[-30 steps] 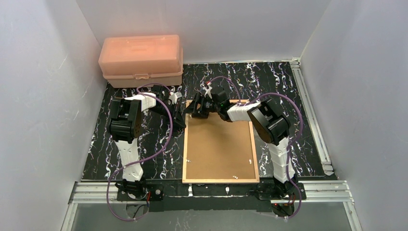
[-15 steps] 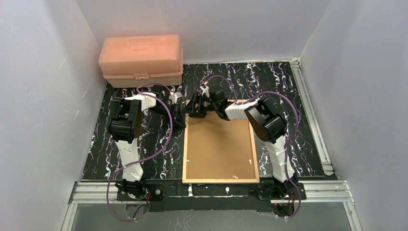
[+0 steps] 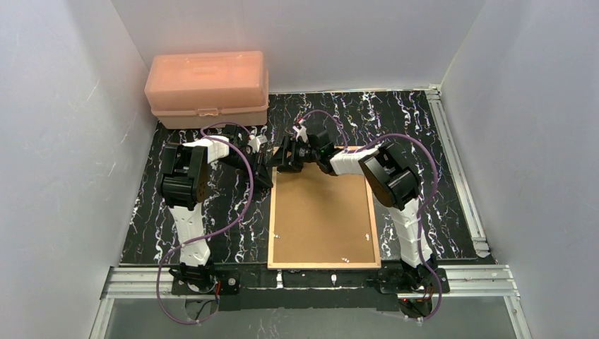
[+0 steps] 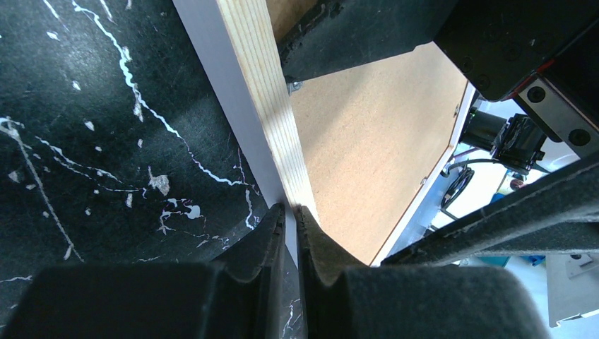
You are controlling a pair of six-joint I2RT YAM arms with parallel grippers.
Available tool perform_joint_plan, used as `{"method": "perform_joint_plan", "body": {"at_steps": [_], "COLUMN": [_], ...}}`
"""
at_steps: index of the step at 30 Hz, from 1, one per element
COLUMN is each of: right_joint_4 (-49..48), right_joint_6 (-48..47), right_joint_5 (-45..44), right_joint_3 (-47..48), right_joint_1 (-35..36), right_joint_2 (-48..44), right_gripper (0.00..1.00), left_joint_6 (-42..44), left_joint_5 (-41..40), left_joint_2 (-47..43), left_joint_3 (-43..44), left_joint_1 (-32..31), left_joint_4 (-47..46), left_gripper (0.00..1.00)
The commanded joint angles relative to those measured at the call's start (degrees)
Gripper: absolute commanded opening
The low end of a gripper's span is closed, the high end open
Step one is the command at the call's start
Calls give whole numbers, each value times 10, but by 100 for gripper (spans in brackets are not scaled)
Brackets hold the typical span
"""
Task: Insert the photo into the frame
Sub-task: Install the photo frame at the center of the board.
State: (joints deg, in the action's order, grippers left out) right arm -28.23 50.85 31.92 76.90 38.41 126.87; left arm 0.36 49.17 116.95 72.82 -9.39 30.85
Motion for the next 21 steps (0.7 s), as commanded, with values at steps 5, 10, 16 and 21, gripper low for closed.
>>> {"method": "perform_joint_plan", "body": {"at_steps": [5, 10, 16, 21], "right_joint_4": [56, 116, 139, 136], "right_joint_6": [-25, -74, -97, -93], "right_joint_5": [26, 17, 6, 15], "right_joint_3": [23, 60, 85, 77], "right_joint_1": [4, -14, -22, -18], "right_joint_2": [-6, -7, 2, 7], "right_gripper": [78, 79, 80, 80], "left_joint_6": [18, 20, 19, 19], "left_joint_5": [-44, -46, -45, -45], "left_joint_2": [22, 20, 21, 22], "left_joint_3": [-4, -7, -5, -4], "left_joint_1": [-11, -11, -11, -11], "left_joint_4": [-2, -1, -1, -1], "left_gripper": [1, 0, 0, 0]}}
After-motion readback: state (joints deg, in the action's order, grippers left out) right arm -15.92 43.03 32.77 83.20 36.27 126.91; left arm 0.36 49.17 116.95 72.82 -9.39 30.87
